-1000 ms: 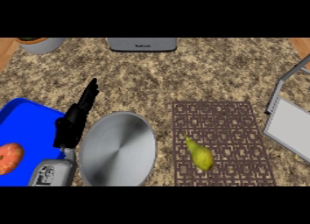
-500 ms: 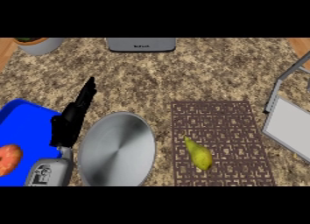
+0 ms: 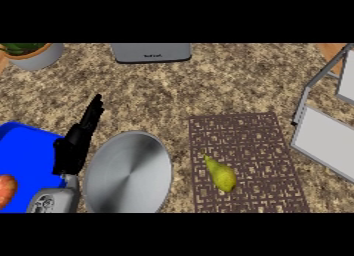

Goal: Pick the sweet potato from the placemat and place it in the tiered shelf

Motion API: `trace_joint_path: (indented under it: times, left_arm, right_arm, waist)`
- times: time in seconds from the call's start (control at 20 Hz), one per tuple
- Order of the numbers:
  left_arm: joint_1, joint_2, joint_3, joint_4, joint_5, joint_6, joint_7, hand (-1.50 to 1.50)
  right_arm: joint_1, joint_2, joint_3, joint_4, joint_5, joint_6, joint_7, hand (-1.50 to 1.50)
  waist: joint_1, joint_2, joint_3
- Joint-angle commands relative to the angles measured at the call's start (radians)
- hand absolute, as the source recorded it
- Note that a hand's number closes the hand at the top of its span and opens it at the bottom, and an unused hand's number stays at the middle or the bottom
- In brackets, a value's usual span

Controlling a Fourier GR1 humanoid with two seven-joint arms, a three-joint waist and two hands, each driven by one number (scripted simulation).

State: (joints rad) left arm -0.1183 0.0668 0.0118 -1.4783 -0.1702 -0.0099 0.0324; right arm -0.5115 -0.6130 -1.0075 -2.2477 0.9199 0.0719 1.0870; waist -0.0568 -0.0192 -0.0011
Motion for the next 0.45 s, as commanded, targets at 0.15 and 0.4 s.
trace_joint_path:
  times: [0.15,0.4]
  left_arm:
    - [0.011,0.040,0.054,0.020,0.035,-0.022,-0.020,0.00]
    - [0.047,0.027,0.044,0.015,0.023,-0.008,-0.024,0.00]
  right_arm:
    - [0.109,-0.012,-0.251,-0.195,-0.234,0.341,0.113,-1.50]
    - [0.140,0.025,-0.439,-0.140,-0.391,0.430,-0.004,-1.50]
  waist:
    - [-0.037,-0.010,0.000]
    - [-0.065,-0.022,0.002]
